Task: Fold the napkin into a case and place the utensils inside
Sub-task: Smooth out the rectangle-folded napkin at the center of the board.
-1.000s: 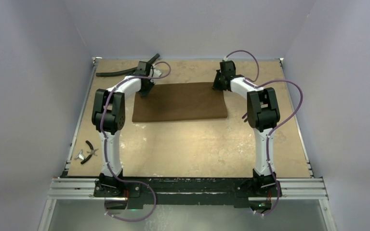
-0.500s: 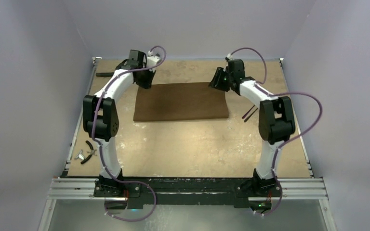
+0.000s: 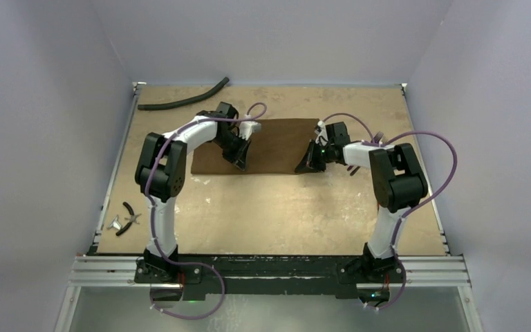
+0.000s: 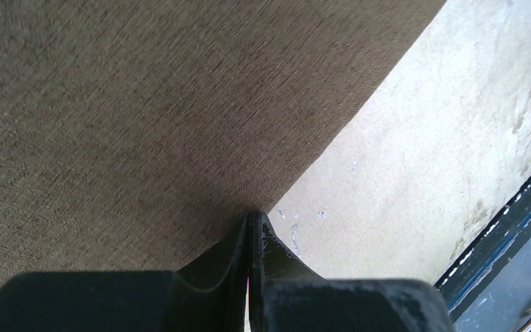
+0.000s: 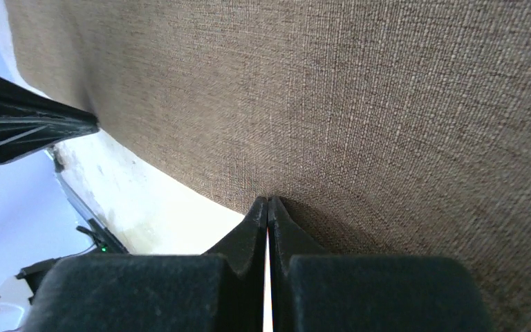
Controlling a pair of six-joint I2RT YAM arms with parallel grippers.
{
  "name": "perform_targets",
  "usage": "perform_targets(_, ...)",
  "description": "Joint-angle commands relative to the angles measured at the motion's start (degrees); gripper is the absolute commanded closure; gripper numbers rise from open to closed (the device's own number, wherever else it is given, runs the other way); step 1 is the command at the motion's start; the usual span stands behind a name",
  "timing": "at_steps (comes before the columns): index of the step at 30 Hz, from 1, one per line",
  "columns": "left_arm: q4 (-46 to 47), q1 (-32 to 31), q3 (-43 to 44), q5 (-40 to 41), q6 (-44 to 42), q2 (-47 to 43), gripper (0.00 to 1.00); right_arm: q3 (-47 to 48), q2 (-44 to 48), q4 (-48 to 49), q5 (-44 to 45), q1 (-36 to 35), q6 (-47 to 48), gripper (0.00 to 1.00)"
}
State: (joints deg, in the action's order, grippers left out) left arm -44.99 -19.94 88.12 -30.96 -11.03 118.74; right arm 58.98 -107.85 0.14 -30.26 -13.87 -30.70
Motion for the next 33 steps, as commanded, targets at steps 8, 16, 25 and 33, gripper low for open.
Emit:
perform_targets(8, 1.89, 0.54, -2.55, 2.16, -0.31, -2.89, 1.0, 0.22, -2.98, 1.56, -1.38, -0.02, -2.21, 1.0)
perform_targets(16, 1.77, -2.36, 3.54, 3.19, 2.49, -4.58, 1.0, 4.68, 2.49, -8.23, -0.17, 0.0, 2.0, 0.99)
perform_targets(25, 5.15, -3.56, 2.86, -1.99, 5.33, -5.48, 0.97, 5.14, 4.55, -1.35, -2.29, -1.03, -2.48, 0.9)
perform_targets(33, 12.83, -7.46, 1.53, -5.99, 10.61, -1.63, 0.94, 4.87, -2.72, 4.35, -6.11, -2.22, -6.67, 1.0)
